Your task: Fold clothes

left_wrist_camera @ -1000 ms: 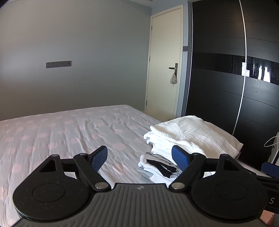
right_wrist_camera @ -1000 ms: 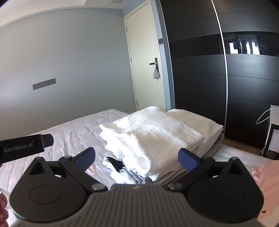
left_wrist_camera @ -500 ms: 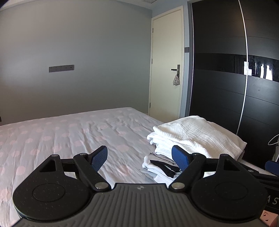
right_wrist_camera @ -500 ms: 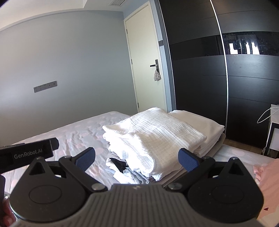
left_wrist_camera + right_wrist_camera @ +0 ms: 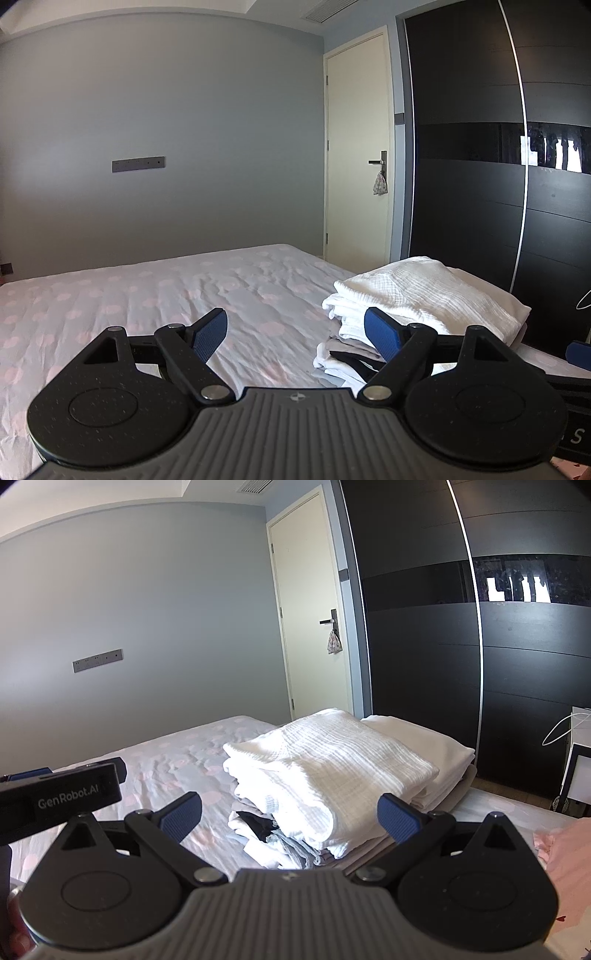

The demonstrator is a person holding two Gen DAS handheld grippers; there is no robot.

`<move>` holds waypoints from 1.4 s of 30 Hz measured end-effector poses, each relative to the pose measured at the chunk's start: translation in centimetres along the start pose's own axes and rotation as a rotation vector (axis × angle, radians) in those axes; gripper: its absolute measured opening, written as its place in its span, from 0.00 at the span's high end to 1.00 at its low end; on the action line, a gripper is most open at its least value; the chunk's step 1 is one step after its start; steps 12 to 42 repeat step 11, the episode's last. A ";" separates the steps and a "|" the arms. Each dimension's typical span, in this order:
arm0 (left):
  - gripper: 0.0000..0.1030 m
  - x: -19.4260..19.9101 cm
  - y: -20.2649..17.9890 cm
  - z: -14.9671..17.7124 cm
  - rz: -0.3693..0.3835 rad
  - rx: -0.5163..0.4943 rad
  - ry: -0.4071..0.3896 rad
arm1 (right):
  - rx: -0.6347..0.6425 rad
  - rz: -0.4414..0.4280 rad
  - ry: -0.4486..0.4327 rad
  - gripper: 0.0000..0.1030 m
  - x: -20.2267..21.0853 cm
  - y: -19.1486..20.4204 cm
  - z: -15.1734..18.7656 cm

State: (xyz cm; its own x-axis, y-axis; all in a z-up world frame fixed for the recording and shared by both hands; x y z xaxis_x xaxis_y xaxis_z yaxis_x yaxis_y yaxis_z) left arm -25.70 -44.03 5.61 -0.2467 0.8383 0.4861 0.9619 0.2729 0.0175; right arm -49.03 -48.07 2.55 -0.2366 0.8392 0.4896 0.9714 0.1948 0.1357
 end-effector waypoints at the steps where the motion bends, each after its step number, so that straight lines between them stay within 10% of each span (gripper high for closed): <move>1: 0.21 0.0 0.0 0.0 -0.001 0.000 -0.001 | 0.000 -0.003 -0.003 0.01 0.1 0.1 0.0; 42: 0.21 -0.1 0.0 0.3 0.003 -0.009 0.006 | -0.013 -0.002 -0.011 0.01 0.2 -0.1 0.1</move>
Point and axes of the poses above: each gripper's, at about its wrist camera, not at the fingertips, and x roughly against the way its jaws point, y to its left, z to its underside, the point moved 8 cm from there along -x, roughly the way its jaws point, and after that the axes turned 13 degrees about y, right-handed, at the moved point
